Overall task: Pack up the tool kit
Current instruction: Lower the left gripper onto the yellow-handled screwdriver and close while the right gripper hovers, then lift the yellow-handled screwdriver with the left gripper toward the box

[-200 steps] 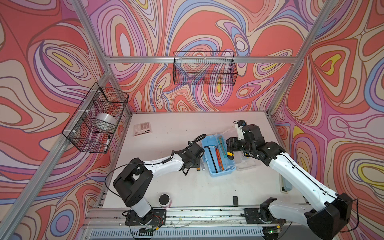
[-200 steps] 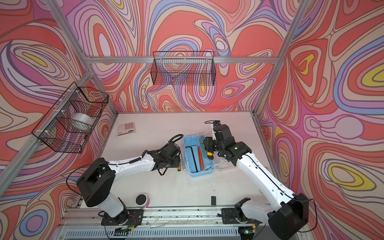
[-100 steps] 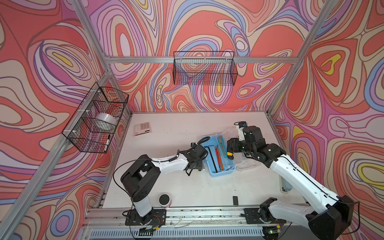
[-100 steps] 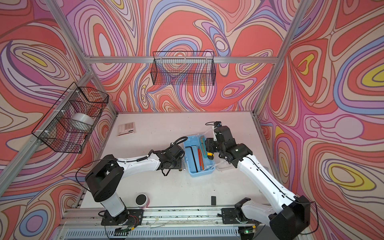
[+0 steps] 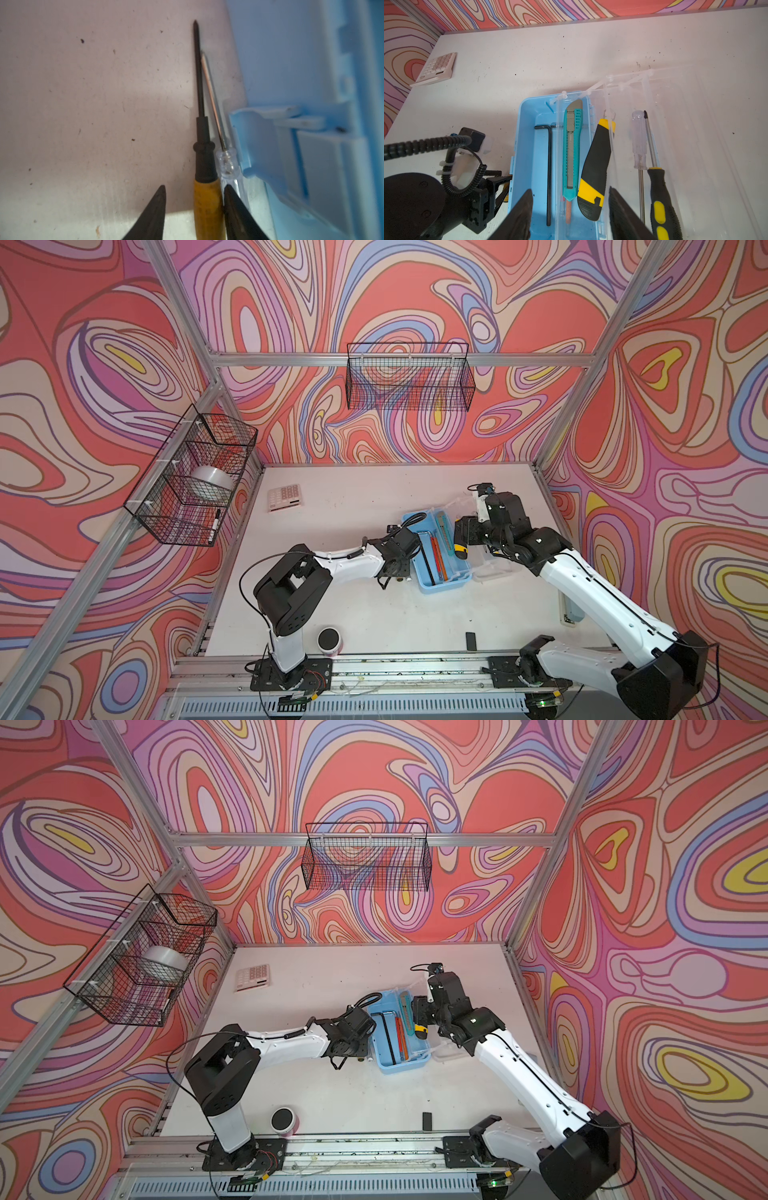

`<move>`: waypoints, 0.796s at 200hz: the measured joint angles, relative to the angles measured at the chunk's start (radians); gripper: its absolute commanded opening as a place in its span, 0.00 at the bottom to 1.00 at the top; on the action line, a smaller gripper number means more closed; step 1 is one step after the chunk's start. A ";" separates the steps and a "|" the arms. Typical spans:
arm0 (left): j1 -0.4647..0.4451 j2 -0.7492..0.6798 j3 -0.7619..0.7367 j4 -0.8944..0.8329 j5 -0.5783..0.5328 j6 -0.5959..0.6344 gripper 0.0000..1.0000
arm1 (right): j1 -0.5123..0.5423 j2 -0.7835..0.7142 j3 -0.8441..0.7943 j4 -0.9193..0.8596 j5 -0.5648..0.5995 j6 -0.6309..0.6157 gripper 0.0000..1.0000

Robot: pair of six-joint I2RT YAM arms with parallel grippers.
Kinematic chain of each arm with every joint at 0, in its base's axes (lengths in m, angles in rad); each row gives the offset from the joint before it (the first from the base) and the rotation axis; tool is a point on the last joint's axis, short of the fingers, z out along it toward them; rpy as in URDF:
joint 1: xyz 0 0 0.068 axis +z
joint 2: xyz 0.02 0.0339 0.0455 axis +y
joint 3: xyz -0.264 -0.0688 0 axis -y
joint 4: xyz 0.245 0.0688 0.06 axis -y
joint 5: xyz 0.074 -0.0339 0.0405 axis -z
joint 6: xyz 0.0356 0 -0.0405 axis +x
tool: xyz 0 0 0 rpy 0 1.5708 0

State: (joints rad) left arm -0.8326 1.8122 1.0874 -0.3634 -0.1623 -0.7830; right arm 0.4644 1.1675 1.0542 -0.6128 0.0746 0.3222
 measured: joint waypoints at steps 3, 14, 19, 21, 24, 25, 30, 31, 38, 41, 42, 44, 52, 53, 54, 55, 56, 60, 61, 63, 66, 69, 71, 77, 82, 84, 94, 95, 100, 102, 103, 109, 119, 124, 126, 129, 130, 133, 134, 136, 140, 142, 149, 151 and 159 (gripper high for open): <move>0.000 0.000 0.001 -0.002 0.000 0.000 0.44 | 0.000 0.000 0.000 0.000 0.000 0.000 0.59; 0.000 0.003 0.008 -0.009 -0.001 0.000 0.43 | 0.000 0.000 0.000 0.000 0.000 0.000 0.59; 0.000 0.003 0.010 -0.012 -0.003 0.000 0.43 | 0.000 0.001 0.000 0.000 0.000 0.000 0.59; 0.000 0.003 0.010 -0.013 -0.003 0.000 0.43 | 0.000 0.002 0.000 0.000 0.000 0.000 0.59; 0.000 0.003 0.011 -0.014 -0.004 0.000 0.43 | 0.000 0.002 0.000 0.000 0.000 0.000 0.59; 0.000 0.003 0.011 -0.014 -0.005 0.000 0.43 | 0.000 0.002 0.000 0.000 0.000 0.000 0.59; 0.000 0.003 0.011 -0.016 -0.007 0.000 0.42 | 0.000 0.003 0.000 0.000 0.000 -0.001 0.59; 0.000 0.003 0.011 -0.017 -0.007 0.000 0.41 | 0.000 0.003 0.000 0.000 0.000 -0.001 0.59; 0.000 0.003 0.011 -0.019 -0.008 0.000 0.39 | 0.000 0.006 0.000 0.000 0.000 -0.002 0.59; 0.000 0.003 0.011 -0.019 -0.008 0.000 0.39 | 0.000 0.008 0.000 0.000 0.001 -0.002 0.59; 0.000 0.003 0.011 -0.019 -0.008 0.001 0.39 | 0.000 0.008 0.000 0.000 0.001 -0.002 0.59; 0.000 0.003 0.011 -0.020 -0.008 0.000 0.39 | 0.000 0.009 0.000 0.000 0.001 -0.002 0.59; 0.000 0.003 0.011 -0.023 -0.011 0.001 0.38 | 0.000 0.013 0.000 0.000 0.002 -0.003 0.59; 0.000 0.003 0.011 -0.023 -0.011 0.001 0.38 | 0.000 0.014 0.000 0.000 0.002 -0.003 0.59; 0.000 0.004 0.011 -0.023 -0.011 0.001 0.38 | 0.000 0.014 0.000 0.000 0.002 -0.003 0.59; 0.000 0.004 0.011 -0.023 -0.011 0.001 0.38 | 0.000 0.015 0.000 0.000 0.002 -0.003 0.59; 0.000 0.004 0.011 -0.024 -0.011 0.001 0.38 | 0.000 0.016 0.000 0.000 0.002 -0.003 0.59; 0.000 0.004 0.011 -0.024 -0.012 0.001 0.37 | 0.000 0.018 0.000 0.000 0.003 -0.003 0.59; 0.000 0.005 0.011 -0.024 -0.012 0.001 0.37 | 0.000 0.019 0.000 0.000 0.003 -0.003 0.58; 0.000 0.005 0.011 -0.024 -0.012 0.001 0.37 | 0.000 0.020 0.000 0.000 0.003 -0.003 0.59; 0.000 0.006 0.011 -0.025 -0.012 0.001 0.37 | 0.000 0.022 0.000 0.000 0.004 -0.003 0.58; 0.000 0.007 0.011 -0.026 -0.013 0.001 0.37 | 0.000 0.025 0.000 0.000 0.004 -0.003 0.59; 0.000 0.009 0.012 -0.027 -0.013 0.001 0.36 | 0.000 0.026 0.000 0.000 0.004 -0.003 0.59; 0.000 0.012 0.012 -0.029 -0.014 0.001 0.34 | 0.000 0.031 0.000 0.000 0.005 -0.003 0.59; 0.000 0.016 0.012 -0.029 -0.014 0.001 0.33 | 0.000 0.034 0.000 0.000 0.005 -0.003 0.59; 0.000 0.018 0.012 -0.030 -0.015 0.002 0.33 | 0.000 0.036 0.000 0.000 0.005 -0.003 0.59; 0.000 0.027 0.013 -0.033 -0.020 0.003 0.33 | 0.000 0.043 0.000 0.000 0.006 -0.003 0.58; 0.000 0.027 0.013 -0.032 -0.019 0.003 0.33 | 0.000 0.043 0.000 0.000 0.006 -0.003 0.58; 0.000 0.028 0.015 -0.034 -0.021 0.004 0.33 | 0.000 0.046 0.000 0.000 0.007 -0.003 0.59; 0.000 0.028 0.015 -0.034 -0.021 0.004 0.33 | 0.000 0.047 0.000 0.000 0.007 -0.003 0.59; 0.000 0.028 0.016 -0.034 -0.021 0.004 0.33 | 0.000 0.047 0.000 0.000 0.007 -0.003 0.59; 0.000 0.029 0.016 -0.035 -0.022 0.005 0.32 | 0.000 0.049 0.000 0.000 0.007 -0.003 0.59; 0.000 0.029 0.017 -0.036 -0.023 0.005 0.29 | 0.000 0.052 0.000 0.000 0.008 -0.002 0.59; 0.000 0.029 0.017 -0.037 -0.024 0.005 0.28 | 0.000 0.053 0.000 0.000 0.008 -0.003 0.59; 0.000 0.029 0.017 -0.037 -0.024 0.005 0.28 | 0.000 0.054 0.000 0.000 0.008 -0.002 0.59; 0.000 0.029 0.017 -0.037 -0.024 0.005 0.27 | 0.000 0.055 0.000 0.000 0.008 -0.002 0.59; 0.000 0.029 0.017 -0.037 -0.025 0.005 0.27 | 0.000 0.056 0.000 0.000 0.008 -0.002 0.59; 0.000 0.029 0.017 -0.037 -0.026 0.005 0.26 | 0.000 0.057 0.000 0.000 0.008 -0.002 0.59; 0.000 0.029 0.017 -0.037 -0.026 0.005 0.26 | 0.000 0.057 0.000 0.000 0.008 -0.002 0.59; 0.000 0.029 0.017 -0.037 -0.026 0.005 0.25 | 0.000 0.058 0.000 0.001 0.008 -0.002 0.59; 0.000 0.030 0.017 -0.038 -0.026 0.005 0.23 | 0.000 0.058 0.000 0.001 0.008 -0.002 0.59; 0.000 0.030 0.017 -0.037 -0.027 0.005 0.22 | 0.000 0.059 0.000 0.001 0.008 -0.002 0.59; 0.000 0.030 0.017 -0.038 -0.027 0.005 0.19 | 0.000 0.060 0.000 0.001 0.009 -0.002 0.59; 0.000 0.030 0.017 -0.038 -0.027 0.006 0.18 | 0.000 0.060 0.000 0.001 0.009 -0.002 0.59; 0.000 0.030 0.017 -0.039 -0.027 0.007 0.16 | 0.000 0.060 0.000 0.001 0.009 -0.002 0.59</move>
State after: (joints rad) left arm -0.8326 1.8420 1.1046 -0.4026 -0.1898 -0.7757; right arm 0.4644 1.2270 1.0546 -0.6121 0.0837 0.3202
